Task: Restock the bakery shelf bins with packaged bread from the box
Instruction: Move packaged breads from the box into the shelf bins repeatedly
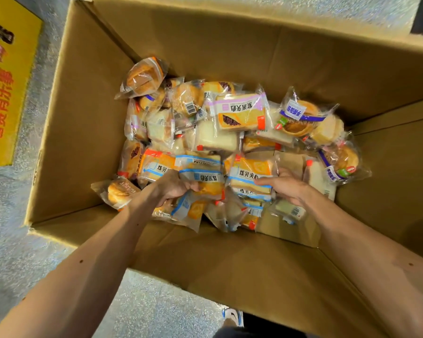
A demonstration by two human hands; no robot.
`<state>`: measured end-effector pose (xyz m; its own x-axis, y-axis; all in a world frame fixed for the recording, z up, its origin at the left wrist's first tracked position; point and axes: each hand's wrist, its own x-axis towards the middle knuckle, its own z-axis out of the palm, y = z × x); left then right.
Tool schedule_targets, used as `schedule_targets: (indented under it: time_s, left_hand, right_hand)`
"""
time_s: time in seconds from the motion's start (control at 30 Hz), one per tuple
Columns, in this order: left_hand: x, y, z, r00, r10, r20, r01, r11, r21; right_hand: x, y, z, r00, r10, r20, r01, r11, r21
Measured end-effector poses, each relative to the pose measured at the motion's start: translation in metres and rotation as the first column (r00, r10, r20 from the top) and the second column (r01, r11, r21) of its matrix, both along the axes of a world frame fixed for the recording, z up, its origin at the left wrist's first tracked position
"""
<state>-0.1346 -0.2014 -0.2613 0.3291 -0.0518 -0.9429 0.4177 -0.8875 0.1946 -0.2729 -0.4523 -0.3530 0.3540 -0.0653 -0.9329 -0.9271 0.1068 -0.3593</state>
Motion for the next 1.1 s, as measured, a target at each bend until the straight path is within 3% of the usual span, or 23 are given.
schedule_targets:
  time_s: [0.17, 0.43, 0.7, 0.8, 0.9, 1.1]
  left_hand:
    - [0.001, 0.005, 0.015, 0.998, 0.054, 0.035, -0.052, 0.996, -0.075]
    - [0.003, 0.014, 0.059, 0.994, 0.099, 0.049, -0.074, 0.928, -0.366]
    - [0.012, 0.015, 0.145, 0.986, 0.167, 0.017, -0.129, 0.817, -0.562]
    - [0.011, 0.012, 0.182, 0.995, 0.097, 0.005, -0.068, 0.738, -0.671]
    - [0.001, 0.014, 0.22, 1.0, -0.018, -0.003, 0.009, 0.666, -0.746]
    - [-0.036, 0.004, 0.307, 0.951, -0.304, 0.055, 0.229, 0.574, -0.786]
  right_hand:
    - [-0.01, 0.017, 0.016, 0.989, 0.144, 0.035, -0.136, 0.977, -0.161]
    - [-0.017, 0.016, 0.068, 0.989, -0.052, 0.135, 0.08, 0.974, -0.214]
    - [-0.029, 0.036, 0.184, 0.926, -0.303, 0.227, 0.32, 0.946, -0.043]
    - [-0.045, 0.065, 0.228, 0.835, -0.429, 0.345, 0.426, 0.9, 0.087]
    - [-0.07, 0.1, 0.279, 0.692, -0.595, 0.409, 0.604, 0.788, 0.124]
    - [-0.144, 0.147, 0.386, 0.463, -0.722, 0.514, 0.723, 0.643, 0.251]
